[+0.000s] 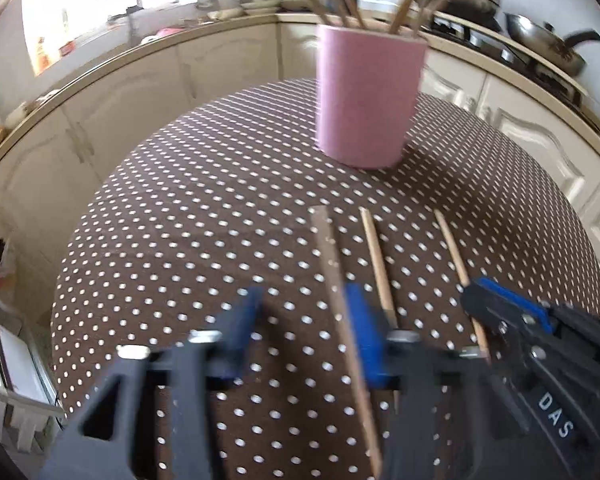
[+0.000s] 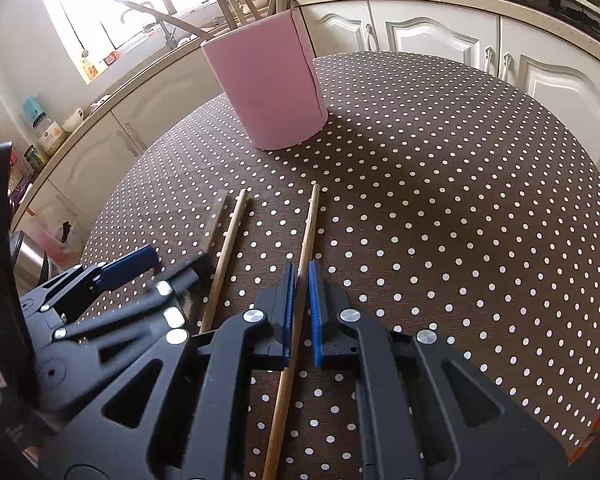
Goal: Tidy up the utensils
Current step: 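Grasp a chopstick with the right gripper while the left gripper grasps another, then lift both held chopsticks upright and carry them over the pink cup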
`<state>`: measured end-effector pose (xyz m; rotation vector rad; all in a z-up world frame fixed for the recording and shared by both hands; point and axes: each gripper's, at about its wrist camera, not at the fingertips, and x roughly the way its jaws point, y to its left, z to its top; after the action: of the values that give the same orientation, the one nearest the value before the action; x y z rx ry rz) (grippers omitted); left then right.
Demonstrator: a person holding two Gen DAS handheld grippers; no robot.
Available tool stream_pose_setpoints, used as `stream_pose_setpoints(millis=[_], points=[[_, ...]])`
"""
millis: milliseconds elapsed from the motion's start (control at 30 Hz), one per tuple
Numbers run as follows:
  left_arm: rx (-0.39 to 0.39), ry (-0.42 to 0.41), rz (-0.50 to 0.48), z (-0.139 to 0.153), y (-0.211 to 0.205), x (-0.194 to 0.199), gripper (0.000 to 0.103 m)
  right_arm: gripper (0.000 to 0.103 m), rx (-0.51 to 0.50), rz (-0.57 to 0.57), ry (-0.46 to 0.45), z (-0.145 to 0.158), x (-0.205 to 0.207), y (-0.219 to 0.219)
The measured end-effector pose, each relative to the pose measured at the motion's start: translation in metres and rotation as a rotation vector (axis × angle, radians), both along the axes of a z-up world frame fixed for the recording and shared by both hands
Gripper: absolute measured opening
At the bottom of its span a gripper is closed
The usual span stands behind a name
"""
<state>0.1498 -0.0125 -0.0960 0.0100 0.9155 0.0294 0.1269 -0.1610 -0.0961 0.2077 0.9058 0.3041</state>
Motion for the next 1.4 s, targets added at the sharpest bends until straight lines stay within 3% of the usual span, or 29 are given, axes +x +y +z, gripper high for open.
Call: stream_pose_setpoints(millis=[33,67,333,600,867,1400], points=[[-0.014,-0.002,0.016,0.0,0.004,0.001,0.007,0.007,-0.006,-0.001,-0.001,0.001,-0.001,0.002],[-0.046,-0.004,0.022,-0.001,0.009,0.002,0.006,0.007,-0.007,-0.002,-0.002,0.001,-0.001,0.003],[-0.103,-0.026,0.031,-0.002,0.023,-0.006,0.005,0.006,0.0,-0.001,-0.039,0.008,-0.007,0.004],[-0.151,-0.147,-0.018,0.024,0.029,-0.026,0.006,0.006,0.015,-0.015,-0.077,0.023,-0.015,0.001],[-0.168,-0.256,-0.055,0.051,0.029,-0.04,0.006,0.006,0.048,-0.027,-0.15,0.05,-0.026,-0.01],[-0.176,-0.394,-0.079,0.096,0.033,-0.042,0.005,0.006,0.04,-0.052,-0.347,0.112,-0.044,-0.025]])
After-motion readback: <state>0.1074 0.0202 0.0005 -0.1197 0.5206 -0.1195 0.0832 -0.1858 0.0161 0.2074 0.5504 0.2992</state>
